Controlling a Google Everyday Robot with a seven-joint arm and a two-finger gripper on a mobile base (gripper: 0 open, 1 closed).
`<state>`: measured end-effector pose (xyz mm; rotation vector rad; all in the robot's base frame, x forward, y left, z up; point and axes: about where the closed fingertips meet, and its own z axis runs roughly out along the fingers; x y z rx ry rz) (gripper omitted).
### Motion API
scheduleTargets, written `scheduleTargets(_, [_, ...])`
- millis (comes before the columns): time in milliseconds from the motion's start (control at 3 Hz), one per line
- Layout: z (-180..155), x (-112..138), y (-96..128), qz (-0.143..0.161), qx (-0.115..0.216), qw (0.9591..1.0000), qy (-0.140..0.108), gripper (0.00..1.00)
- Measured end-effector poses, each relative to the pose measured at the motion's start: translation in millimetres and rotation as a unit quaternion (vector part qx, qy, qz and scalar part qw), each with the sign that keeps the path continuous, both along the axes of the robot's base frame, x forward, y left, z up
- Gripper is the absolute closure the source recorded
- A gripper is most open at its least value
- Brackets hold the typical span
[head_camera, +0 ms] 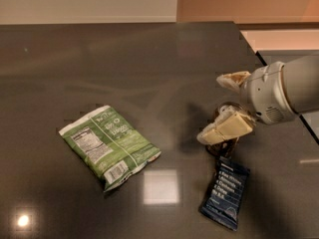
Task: Move orange can near rxbar blueberry
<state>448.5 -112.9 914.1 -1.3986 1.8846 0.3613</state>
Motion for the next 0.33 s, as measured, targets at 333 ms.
scheduleTargets(333, [0.0, 0.0, 0.0, 0.0, 0.0, 1.0, 0.0, 0.0])
